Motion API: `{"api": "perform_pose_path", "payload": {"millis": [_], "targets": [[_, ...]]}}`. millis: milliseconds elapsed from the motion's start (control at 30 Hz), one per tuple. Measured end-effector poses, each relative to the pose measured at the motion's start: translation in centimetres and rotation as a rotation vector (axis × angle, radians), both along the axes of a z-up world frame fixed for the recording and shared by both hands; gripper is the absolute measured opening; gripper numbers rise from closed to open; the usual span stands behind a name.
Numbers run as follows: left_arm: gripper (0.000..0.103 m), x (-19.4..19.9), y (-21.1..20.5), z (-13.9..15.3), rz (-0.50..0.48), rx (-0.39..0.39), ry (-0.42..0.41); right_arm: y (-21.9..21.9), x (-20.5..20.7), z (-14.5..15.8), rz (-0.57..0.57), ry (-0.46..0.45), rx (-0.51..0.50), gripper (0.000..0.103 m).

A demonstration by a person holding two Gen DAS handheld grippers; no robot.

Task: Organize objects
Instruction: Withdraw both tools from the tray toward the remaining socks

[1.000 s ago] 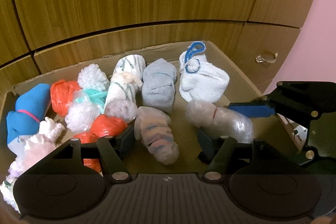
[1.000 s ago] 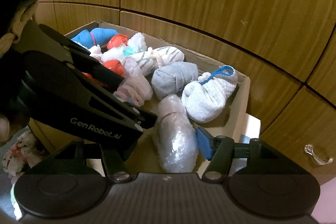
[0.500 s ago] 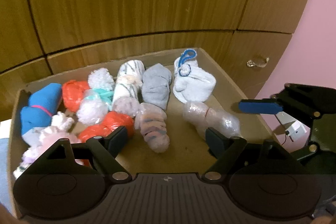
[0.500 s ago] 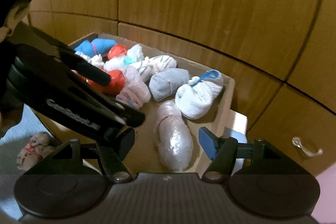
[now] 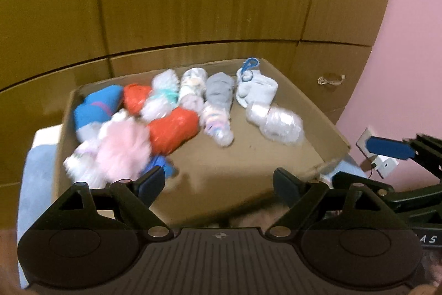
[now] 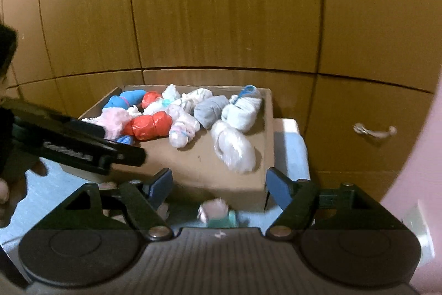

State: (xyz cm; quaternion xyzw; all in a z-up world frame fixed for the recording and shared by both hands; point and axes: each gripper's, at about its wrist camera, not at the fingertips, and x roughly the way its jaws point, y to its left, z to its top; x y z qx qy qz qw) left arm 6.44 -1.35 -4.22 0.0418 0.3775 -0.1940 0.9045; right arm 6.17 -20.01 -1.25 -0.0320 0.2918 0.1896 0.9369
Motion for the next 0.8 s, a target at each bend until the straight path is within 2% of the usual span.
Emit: {"api": "perform_pose_path", "payload": {"millis": [133,400,567,800], "targets": [[0.090,-3.7,1.2,-0.3,0.031,-0.018,-0.064,0.5,-3.9,-0.9,-0.031,-0.062,0.016,0.081],[0.093,-9.3,2.1,-1.4,0.034,0.005,-0.167,1.6,-8.9,-2.4,0.030,-0.150,0.032,0.084],[0.094,-11.0,3.2,-3.1,0.047,-0.011,-0.155,0.9,-9.7,-3.7,0.036,-0.158,0.062,0.084],[0.094,-10.8,3.6,-3.9,0.053,-0.022,-0.139,1.0,-8.3,-4.4,0.012,-0.147,0.067,0.084]]}}
